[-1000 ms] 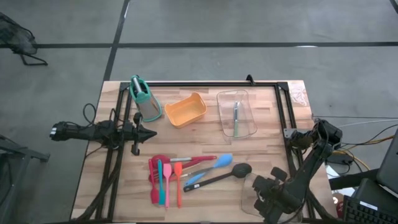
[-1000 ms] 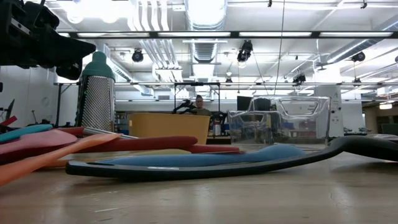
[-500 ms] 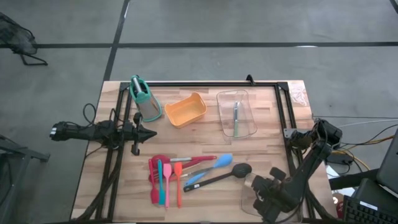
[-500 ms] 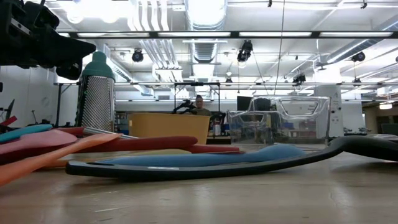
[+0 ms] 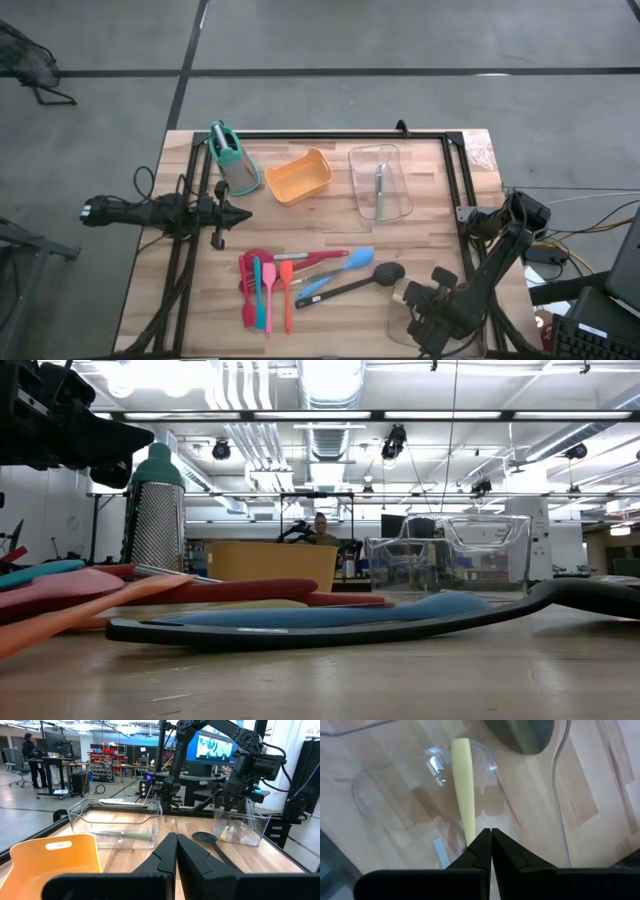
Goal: Pick & Place Kitchen Items
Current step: Put the right yellow kitchen knife into the top transparent bin
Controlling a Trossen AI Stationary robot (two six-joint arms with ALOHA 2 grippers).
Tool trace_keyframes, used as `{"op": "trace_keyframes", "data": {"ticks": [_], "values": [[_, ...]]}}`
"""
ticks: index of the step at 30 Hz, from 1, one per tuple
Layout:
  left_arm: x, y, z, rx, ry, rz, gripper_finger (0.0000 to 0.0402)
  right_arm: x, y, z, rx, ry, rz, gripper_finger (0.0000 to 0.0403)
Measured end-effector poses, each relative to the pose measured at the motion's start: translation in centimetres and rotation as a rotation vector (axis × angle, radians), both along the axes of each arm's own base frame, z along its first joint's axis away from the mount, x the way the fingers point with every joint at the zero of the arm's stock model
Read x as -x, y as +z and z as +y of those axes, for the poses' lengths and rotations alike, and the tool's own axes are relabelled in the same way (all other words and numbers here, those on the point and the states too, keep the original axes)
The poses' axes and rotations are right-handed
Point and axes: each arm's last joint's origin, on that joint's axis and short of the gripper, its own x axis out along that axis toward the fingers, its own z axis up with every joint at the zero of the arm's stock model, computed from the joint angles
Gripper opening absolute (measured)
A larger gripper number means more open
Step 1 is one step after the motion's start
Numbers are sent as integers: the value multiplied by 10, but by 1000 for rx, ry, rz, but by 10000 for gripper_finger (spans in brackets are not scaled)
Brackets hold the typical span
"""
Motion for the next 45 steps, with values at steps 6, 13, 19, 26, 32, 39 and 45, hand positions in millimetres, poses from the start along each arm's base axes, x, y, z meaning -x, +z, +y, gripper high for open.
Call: {"op": "trace_keyframes", "data": {"ticks": [6, 13, 19, 26, 32, 39, 45], "values": [[0, 0, 0, 0, 0, 0, 14, 3, 10, -3, -30, -10, -15, 8], [0, 0, 0, 0, 0, 1, 14, 1, 16, -5, -45, -18, -27, 8], [0, 0, 0, 0, 0, 0, 14, -6, 25, -5, -56, -1, -64, 8], [0, 0, 0, 0, 0, 1, 14, -15, 35, -7, -40, 47, -123, 8], [0, 0, 0, 0, 0, 0, 14, -25, 43, -10, -4, 75, -197, 8], [0, 0, 0, 0, -1, 0, 14, -41, 46, -14, 25, 160, -294, 8], [0, 0, 0, 0, 0, 0, 14, -52, 50, -12, 62, 318, -376, 8]]}}
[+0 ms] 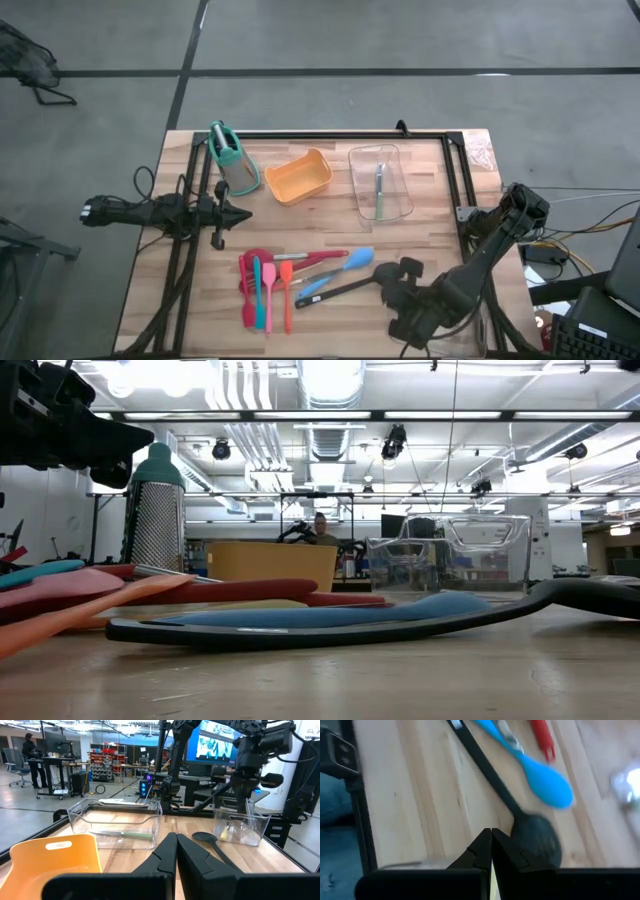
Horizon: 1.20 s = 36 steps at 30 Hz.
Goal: Pick & Place Kitchen Items
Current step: Put the right yellow kitchen knife into the top transparent bin
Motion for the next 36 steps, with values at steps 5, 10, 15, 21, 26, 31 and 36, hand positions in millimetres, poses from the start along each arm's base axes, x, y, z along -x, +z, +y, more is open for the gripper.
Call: {"op": "trace_keyframes", "data": {"ticks": [5, 10, 15, 21, 26, 31, 36], "values": [[0, 0, 0, 0, 1, 0, 14, -6, 7, 3, 84, 133, -108, 8], [0, 0, 0, 0, 0, 0, 14, -4, 15, -1, 177, 238, -171, 8], [0, 0, 0, 0, 0, 1, 14, 2, 19, -7, 184, 348, -318, 8], [0, 0, 0, 0, 0, 0, 14, 17, 18, -29, 128, 479, -490, 8], [0, 0, 0, 0, 0, 0, 14, 34, 10, -58, 83, 538, -662, 8], [0, 0, 0, 0, 0, 1, 14, 50, 2, -88, 39, 557, -785, 8], [0, 0, 0, 0, 0, 0, 14, 59, -5, -120, 25, 543, -870, 8]]}}
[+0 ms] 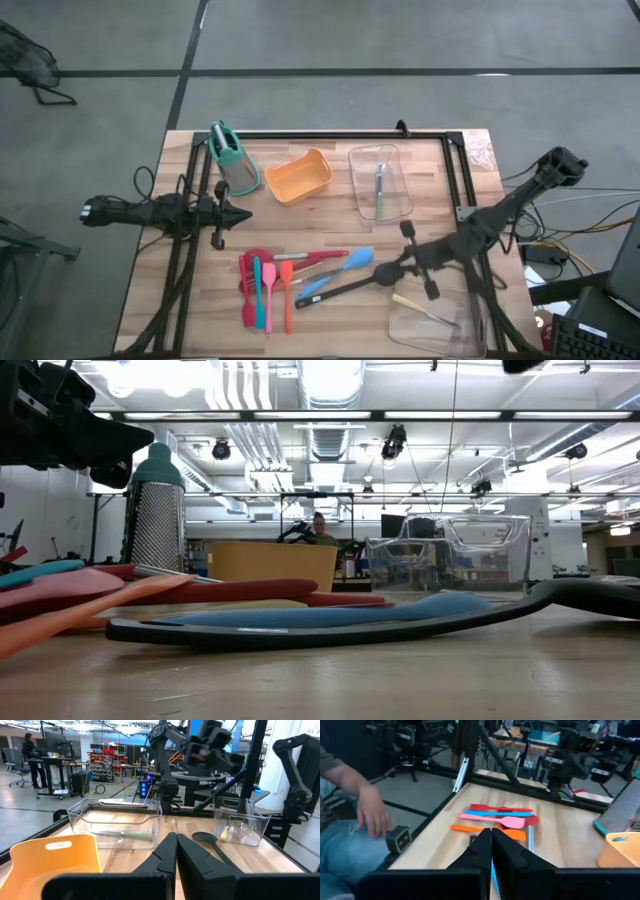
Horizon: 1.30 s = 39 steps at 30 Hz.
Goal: Pick & Place Kitchen Items
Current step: Put the right yellow kitchen knife into the top transparent bin
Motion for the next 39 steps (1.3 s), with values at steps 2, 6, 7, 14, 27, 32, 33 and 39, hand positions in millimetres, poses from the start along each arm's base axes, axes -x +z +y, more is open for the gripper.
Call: {"op": "trace_keyframes", "data": {"ticks": [2, 6, 7, 14, 27, 32, 33, 39], "values": [[0, 0, 0, 0, 0, 0, 14, 2, -3, -12, 0, -12, -16, 8], [0, 0, 0, 0, 0, 0, 14, 7, -3, -33, 0, -7, -52, 8], [0, 0, 0, 0, 0, 0, 14, 8, -3, -37, -1, 11, -60, 8], [0, 0, 0, 0, 0, 0, 14, 15, 8, -56, -1, 114, -138, 8], [0, 0, 0, 0, 0, 3, 14, 16, 2, -74, 20, 172, -144, 8], [0, 0, 0, 0, 0, 2, 14, 24, 0, -84, 2, 127, -168, 8], [0, 0, 0, 2, 0, 0, 14, 27, 0, -86, -2, 119, -177, 8], [0, 7, 0, 63, -3, -78, 14, 49, -14, -100, -40, 38, -123, 8]]}}
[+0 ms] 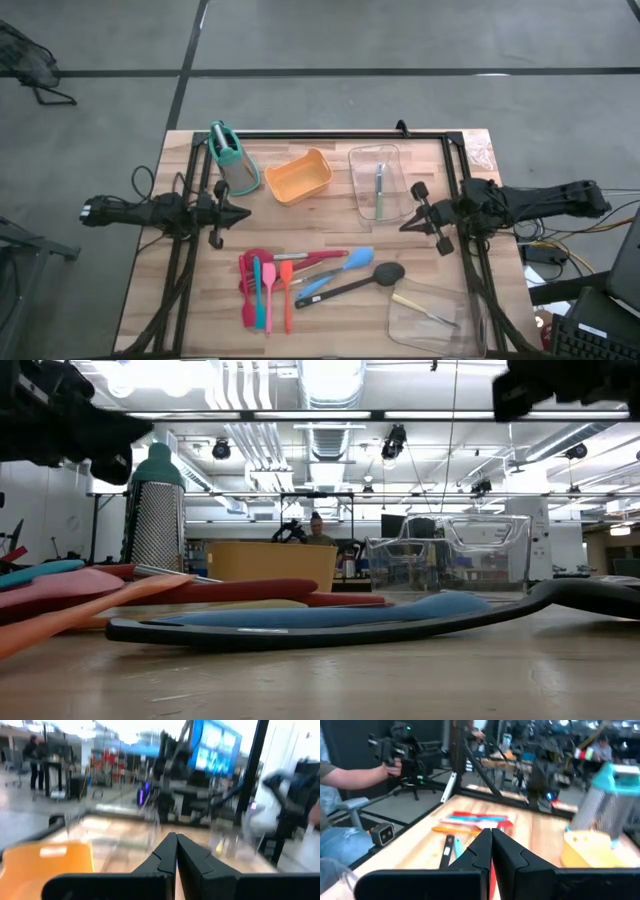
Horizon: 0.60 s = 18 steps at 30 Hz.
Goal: Pick & Place Kitchen Items
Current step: Put the right yellow kitchen knife into the top transparent bin
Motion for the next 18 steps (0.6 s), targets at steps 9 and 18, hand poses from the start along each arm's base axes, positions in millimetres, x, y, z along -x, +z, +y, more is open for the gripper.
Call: {"op": "trace_keyframes", "data": {"ticks": [9, 18], "values": [[5, 23, 1, 64, -8, -221, 14, 37, -17, -8, -78, -47, -72, 8], [-1, 28, -4, 217, -134, -194, 16, 50, -40, -7, -93, -45, -132, 8]]}}
